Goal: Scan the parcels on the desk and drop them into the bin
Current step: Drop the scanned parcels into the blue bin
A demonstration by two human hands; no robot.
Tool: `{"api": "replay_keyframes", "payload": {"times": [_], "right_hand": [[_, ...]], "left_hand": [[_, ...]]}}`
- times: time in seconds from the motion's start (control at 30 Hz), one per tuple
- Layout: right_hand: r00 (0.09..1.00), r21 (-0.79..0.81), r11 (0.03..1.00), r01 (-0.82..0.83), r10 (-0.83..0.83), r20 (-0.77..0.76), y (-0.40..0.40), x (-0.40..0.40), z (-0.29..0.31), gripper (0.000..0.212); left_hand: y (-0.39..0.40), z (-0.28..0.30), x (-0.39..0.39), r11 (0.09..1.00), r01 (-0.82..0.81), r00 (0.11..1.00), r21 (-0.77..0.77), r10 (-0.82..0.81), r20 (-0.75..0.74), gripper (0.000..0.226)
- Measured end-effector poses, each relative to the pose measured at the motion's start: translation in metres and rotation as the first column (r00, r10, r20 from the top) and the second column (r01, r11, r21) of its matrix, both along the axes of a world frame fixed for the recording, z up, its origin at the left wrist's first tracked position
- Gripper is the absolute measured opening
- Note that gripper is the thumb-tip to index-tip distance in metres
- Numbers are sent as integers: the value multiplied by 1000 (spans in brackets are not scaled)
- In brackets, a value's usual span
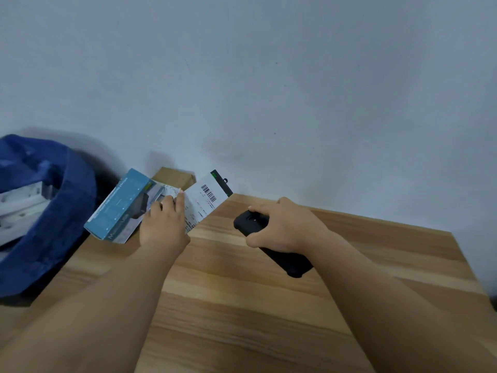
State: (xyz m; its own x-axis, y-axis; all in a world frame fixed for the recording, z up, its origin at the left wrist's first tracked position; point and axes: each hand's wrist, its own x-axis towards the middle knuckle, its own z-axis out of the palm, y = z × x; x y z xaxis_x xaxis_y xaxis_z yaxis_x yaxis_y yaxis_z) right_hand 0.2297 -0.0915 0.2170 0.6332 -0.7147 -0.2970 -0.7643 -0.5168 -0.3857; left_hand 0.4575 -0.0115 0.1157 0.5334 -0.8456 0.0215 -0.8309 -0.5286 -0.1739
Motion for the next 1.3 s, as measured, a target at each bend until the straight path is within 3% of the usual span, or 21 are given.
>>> {"api": "replay_keyframes", "payload": {"times": [0.13,0.27,0.5,0.8,1.07,1.3], "right_hand": [[997,51,998,23,-27,77,-3,6,4,69],[960,90,995,44,-67,271,4,35,5,68],[835,206,973,109,-202,513,73,95,1,71],[806,173,985,-27,-81,587,209,226,7,65],[787,160,934,-321,169,594,399,366,4,71],[725,190,842,-505,295,622,502,445,-11,76]], "left_hand": [[11,7,-4,983,-170,975,-68,158,-154,106],[32,27,-3,892,-430,856,-139,354,-376,99],[111,58,10,721,-655,696,-225,460,-551,83],[290,75,91,547,-742,668,-387,556,-495,66],[479,94,176,316,-835,519,-450,725,-453,65],[579,88,218,133,-882,358,-452,813,-459,62]]}}
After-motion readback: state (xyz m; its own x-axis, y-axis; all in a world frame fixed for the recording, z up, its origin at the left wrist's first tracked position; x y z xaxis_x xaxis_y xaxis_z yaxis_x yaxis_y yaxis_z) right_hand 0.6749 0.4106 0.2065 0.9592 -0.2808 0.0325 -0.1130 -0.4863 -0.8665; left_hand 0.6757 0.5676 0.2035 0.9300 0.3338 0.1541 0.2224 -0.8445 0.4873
